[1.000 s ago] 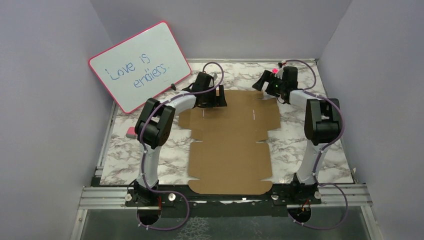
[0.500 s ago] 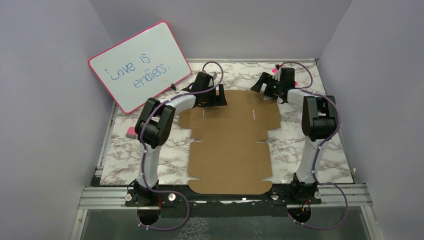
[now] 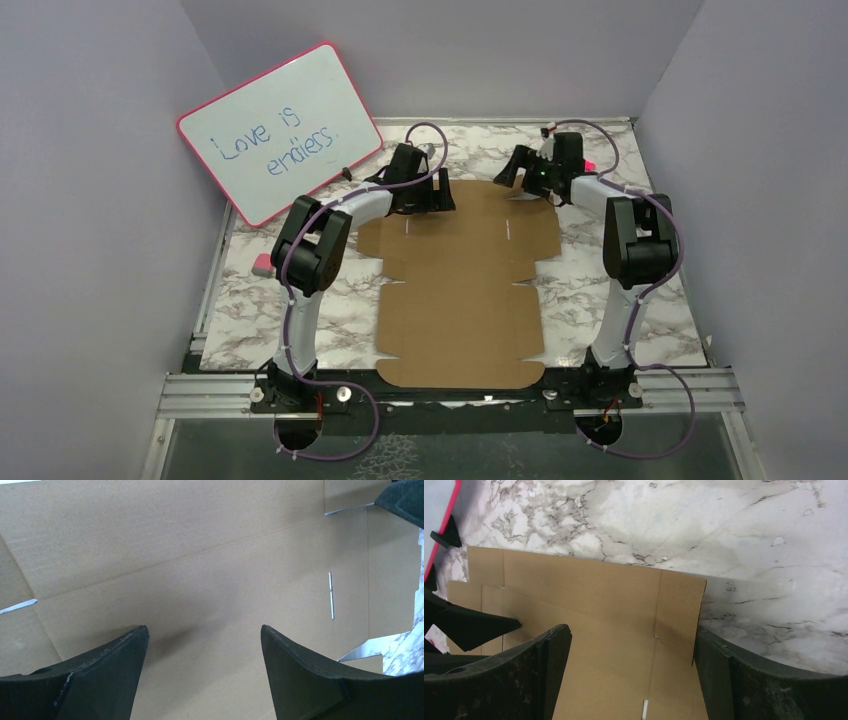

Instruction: Fold the paper box

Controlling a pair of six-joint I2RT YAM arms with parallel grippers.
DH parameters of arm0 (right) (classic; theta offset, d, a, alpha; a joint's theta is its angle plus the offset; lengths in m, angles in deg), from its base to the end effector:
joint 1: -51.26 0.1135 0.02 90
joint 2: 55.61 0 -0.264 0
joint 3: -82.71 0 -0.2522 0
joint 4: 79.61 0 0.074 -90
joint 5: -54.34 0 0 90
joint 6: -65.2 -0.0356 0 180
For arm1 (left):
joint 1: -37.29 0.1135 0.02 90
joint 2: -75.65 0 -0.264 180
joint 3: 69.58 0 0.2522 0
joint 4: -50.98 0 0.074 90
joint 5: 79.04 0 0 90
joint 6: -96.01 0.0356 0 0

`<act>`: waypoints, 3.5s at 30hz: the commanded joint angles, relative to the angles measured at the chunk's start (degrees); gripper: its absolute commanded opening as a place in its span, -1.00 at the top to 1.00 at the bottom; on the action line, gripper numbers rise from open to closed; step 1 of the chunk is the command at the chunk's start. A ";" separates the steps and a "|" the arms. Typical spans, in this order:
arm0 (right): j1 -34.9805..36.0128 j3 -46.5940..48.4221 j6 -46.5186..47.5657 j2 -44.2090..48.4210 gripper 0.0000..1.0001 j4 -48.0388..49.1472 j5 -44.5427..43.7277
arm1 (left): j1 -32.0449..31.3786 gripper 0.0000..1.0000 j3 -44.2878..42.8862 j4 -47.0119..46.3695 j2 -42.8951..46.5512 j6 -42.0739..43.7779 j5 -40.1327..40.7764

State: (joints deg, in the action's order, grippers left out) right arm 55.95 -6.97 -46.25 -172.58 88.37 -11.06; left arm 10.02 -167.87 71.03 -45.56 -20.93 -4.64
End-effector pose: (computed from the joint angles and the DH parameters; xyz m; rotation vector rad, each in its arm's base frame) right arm 0.4455 0.0514 0.1692 0.0951 2.2711 0.7258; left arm 0.4119 -0.2231 0.1673 0.1510 2.4169 -0.7740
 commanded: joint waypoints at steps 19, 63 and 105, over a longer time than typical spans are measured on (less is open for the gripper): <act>8.32 6.53 8.07 2.05 -0.89 -11.59 -13.06 | -0.78 -0.68 0.20 1.53 0.49 -0.21 -0.16; 8.34 -13.62 8.52 23.17 -0.94 -5.11 -6.86 | 18.24 0.03 -18.16 10.32 -10.50 1.84 -12.93; 8.23 35.41 56.04 -6.25 -0.93 -35.99 20.46 | 12.19 0.86 3.94 -11.19 12.55 16.53 -15.47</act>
State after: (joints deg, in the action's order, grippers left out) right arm 64.27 23.12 6.95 -174.90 58.14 7.78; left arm 23.42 -164.98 62.85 -36.25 -7.84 -17.21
